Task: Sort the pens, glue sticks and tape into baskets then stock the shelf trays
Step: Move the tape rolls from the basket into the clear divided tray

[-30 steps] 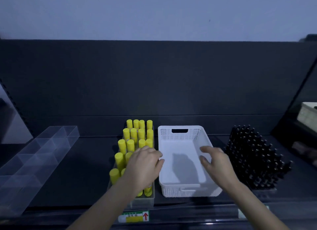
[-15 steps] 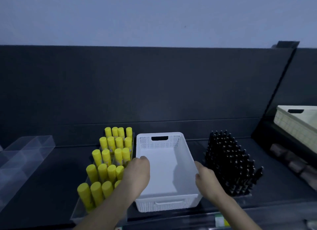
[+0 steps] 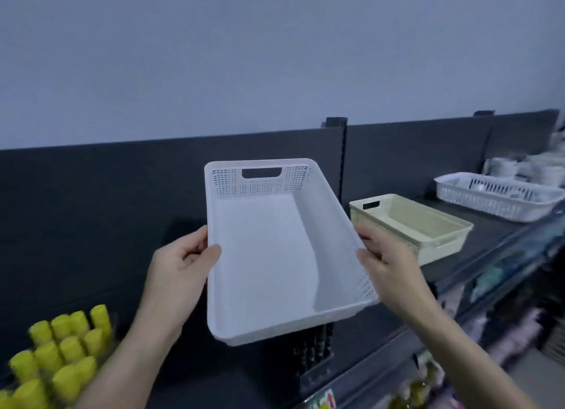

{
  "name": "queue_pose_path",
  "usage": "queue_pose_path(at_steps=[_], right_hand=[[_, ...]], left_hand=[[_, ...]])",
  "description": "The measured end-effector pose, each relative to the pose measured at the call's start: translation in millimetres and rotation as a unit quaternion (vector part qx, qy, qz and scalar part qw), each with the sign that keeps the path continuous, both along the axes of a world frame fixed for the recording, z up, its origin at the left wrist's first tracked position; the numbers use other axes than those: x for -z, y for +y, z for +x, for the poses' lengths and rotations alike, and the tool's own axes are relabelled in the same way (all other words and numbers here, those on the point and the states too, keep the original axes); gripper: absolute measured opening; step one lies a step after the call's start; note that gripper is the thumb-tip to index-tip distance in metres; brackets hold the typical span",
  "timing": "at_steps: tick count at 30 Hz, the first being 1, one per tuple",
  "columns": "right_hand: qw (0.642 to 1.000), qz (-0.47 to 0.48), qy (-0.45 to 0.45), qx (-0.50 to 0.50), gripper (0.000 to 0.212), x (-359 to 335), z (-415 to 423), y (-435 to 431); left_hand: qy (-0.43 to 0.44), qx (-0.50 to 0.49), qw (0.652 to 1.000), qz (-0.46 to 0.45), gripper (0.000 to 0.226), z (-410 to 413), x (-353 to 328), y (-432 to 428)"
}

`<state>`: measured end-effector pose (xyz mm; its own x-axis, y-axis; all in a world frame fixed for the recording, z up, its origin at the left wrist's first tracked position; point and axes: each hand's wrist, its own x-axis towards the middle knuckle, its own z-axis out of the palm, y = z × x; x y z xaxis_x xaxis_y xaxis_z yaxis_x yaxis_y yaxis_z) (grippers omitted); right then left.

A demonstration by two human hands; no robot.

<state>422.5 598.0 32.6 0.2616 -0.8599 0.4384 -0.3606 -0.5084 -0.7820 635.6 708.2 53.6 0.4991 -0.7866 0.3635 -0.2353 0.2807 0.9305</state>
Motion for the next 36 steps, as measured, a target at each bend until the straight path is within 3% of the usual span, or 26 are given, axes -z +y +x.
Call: queue_pose_path(at_steps=[7, 11, 15, 21, 29, 36], right_hand=[[0.999, 0.033, -0.015, 0.038, 0.047, -27.0, -149.6, -75.1], [0.996, 0.050, 0.040, 0.062, 0.021, -40.9, -227.6, -138.4], [0.996, 0.022, 0.033, 0.075, 0.025, -59.9, -273.4, -197.9], [0.996, 0.061, -0.001, 0.063, 0.023, -48.1, -294.8, -281.8], [0.995, 0.093, 0.031, 0.002, 0.021, -17.4, -264.0, -383.8], [0.986, 0.126, 0.104, -0.044, 0.022, 21.6, -259.5, -423.9]], left_hand=[[-0.062, 0.100, 0.993, 0.028, 0.036, -128.7, -13.0, -95.9], [-0.073, 0.052, 0.995, 0.046, 0.030, -205.3, -12.6, -170.4], [-0.080, 0.008, 0.996, 0.039, 0.026, -252.2, -16.4, -236.3], [-0.078, -0.034, 0.995, 0.056, 0.018, -272.9, -5.6, -308.7], [-0.100, -0.092, 0.986, 0.092, 0.019, -258.1, 19.7, -372.4], [-0.200, -0.115, 0.944, 0.235, 0.016, -250.2, 53.5, -399.7]])
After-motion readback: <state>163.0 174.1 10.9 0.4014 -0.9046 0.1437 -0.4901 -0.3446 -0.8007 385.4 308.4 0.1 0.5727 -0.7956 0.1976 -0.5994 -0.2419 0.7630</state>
